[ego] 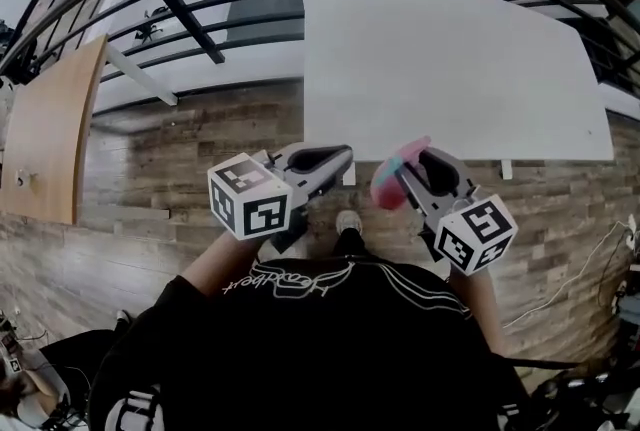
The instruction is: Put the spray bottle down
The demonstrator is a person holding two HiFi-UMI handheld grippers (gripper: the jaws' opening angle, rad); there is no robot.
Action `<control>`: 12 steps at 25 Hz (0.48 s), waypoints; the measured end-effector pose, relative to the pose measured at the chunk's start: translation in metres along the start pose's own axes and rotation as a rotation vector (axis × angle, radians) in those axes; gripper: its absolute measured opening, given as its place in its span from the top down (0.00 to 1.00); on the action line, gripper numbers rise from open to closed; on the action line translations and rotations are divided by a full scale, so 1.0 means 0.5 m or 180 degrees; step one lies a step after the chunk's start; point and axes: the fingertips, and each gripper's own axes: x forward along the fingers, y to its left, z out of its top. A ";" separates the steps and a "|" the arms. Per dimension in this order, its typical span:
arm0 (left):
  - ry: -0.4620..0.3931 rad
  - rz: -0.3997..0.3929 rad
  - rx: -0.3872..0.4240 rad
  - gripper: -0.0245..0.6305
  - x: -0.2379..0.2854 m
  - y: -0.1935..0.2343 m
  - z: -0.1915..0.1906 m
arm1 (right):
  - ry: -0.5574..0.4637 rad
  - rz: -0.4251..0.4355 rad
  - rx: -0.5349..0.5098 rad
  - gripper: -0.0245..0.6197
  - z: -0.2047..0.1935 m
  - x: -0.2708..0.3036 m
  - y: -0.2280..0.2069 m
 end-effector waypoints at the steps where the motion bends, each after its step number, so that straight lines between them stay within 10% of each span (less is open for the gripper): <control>1: 0.0007 0.0003 -0.0019 0.95 0.019 0.011 0.011 | 0.0011 0.0000 0.0003 0.75 0.004 0.007 -0.024; 12: 0.0032 0.0009 -0.0100 0.95 0.072 0.061 0.027 | 0.0001 0.0123 -0.0068 0.75 0.014 0.059 -0.081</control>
